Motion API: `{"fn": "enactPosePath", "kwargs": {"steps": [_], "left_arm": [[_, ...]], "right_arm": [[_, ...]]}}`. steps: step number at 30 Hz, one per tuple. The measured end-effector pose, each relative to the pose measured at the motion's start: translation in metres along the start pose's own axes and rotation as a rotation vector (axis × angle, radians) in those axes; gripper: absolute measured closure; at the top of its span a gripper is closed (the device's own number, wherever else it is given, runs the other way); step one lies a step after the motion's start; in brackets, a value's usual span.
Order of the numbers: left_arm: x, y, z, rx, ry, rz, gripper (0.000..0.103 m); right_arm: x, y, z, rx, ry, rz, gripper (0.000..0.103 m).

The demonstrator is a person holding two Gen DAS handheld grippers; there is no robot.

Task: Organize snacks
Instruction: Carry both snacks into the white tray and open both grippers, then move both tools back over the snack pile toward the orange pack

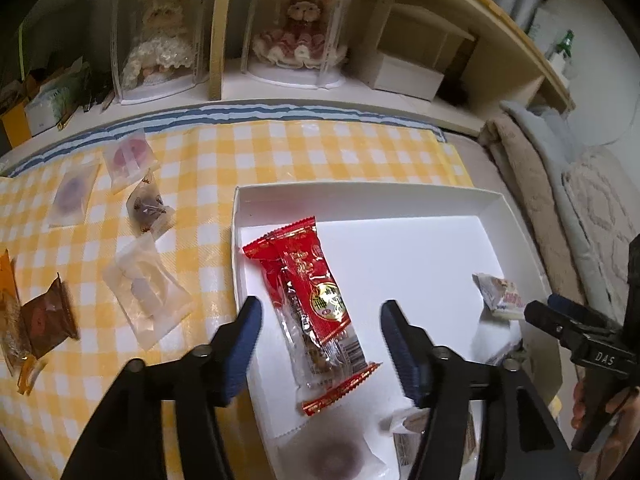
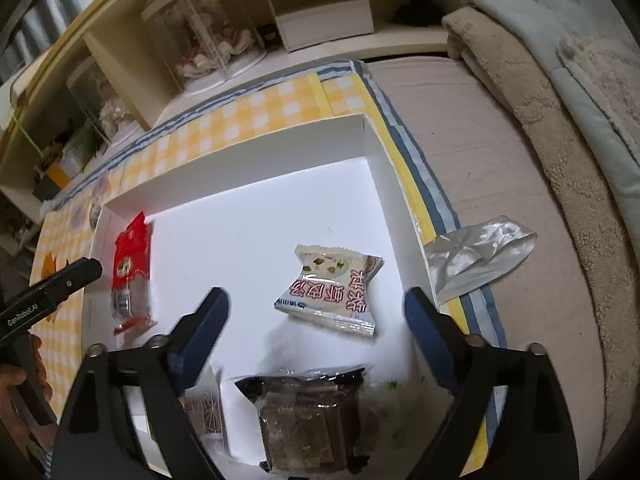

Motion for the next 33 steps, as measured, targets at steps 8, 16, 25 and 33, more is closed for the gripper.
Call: {"fn": "enactPosePath", "kwargs": {"steps": [8, 16, 25, 33], "left_arm": [[-0.006, 0.017, 0.005, 0.005, -0.017, 0.005, 0.000], [-0.010, 0.036, 0.010, 0.003, -0.021, 0.012, 0.000], [-0.008, 0.065, 0.009, -0.004, -0.003, 0.035, 0.000], [-0.009, 0.099, 0.009, -0.015, -0.016, 0.073, 0.000]], "right_arm": [[-0.004, 0.009, -0.003, -0.015, 0.006, 0.025, 0.000], [-0.004, 0.021, -0.006, -0.015, -0.003, 0.050, 0.000], [-0.002, 0.040, -0.010, -0.031, 0.000, 0.083, 0.000], [0.003, 0.067, -0.025, -0.041, 0.018, 0.132, 0.000]]}}
Point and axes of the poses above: each gripper's, at about its wrist camera, not at the fingertips, and y roughly against the way its jaws point, z to its right, x to its top, the point moved 5 cm from there along -y, roughly the way its jaws point, and after that the axes turned 5 degrees about z, right-handed, at the moved point
